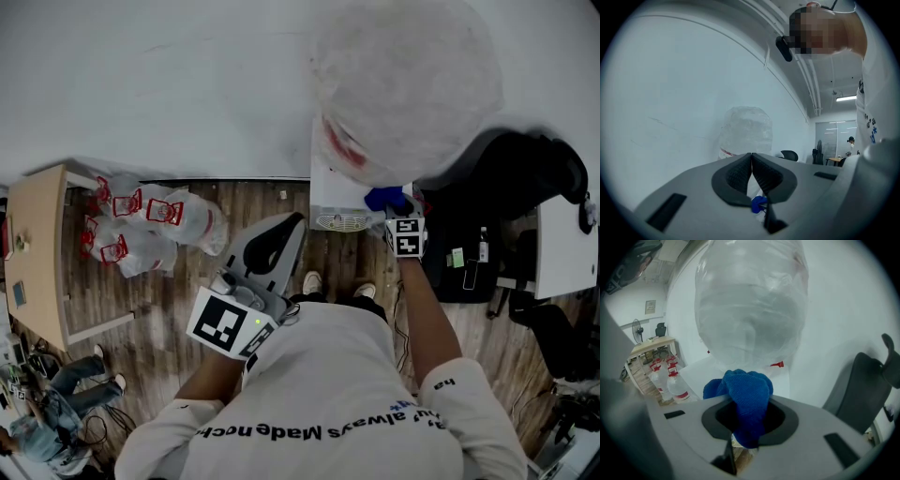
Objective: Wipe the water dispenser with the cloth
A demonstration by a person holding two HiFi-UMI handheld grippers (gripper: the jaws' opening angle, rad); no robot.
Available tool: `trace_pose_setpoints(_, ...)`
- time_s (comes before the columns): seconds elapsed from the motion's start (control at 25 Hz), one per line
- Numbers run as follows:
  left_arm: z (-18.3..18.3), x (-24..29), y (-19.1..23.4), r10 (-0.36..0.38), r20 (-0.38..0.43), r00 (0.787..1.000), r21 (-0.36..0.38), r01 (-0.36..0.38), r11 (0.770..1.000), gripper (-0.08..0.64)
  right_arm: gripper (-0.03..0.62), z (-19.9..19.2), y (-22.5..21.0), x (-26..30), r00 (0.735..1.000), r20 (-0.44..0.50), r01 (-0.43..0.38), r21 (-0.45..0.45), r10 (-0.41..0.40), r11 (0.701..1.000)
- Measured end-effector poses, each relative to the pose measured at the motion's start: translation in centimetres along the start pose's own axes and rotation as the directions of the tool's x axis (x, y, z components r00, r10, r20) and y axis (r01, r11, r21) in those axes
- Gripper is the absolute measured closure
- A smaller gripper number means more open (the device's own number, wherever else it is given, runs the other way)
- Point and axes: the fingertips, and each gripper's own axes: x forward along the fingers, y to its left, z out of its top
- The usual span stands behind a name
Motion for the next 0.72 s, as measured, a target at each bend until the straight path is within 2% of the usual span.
trace_pose_setpoints(0.52,0.0,1.0,0.3,0.0,0.0,1.0,-0.002,0.0,1.0,0.54,0.509,-1.1,1.0,-1.5,1.0,0.009,0.004,0.015,-0.004,1.0)
trace_pose_setpoints(0.64,0.2,1.2,0.2,-0.002,0.006,1.0,0.002,0.002,1.0,0.54,0.494,-0.8,0.3,-2.2,1.0,0.018,-0.015,0.083,0.013,0.996)
trace_pose_setpoints(0.72,0.3,1.3,0.5,0.001,0.007,1.0,0.005,-0.002,1.0,0.54,0.494,0.3,-1.2,-2.9,0.998,0.056,0.002,0.139,-0.01,0.99)
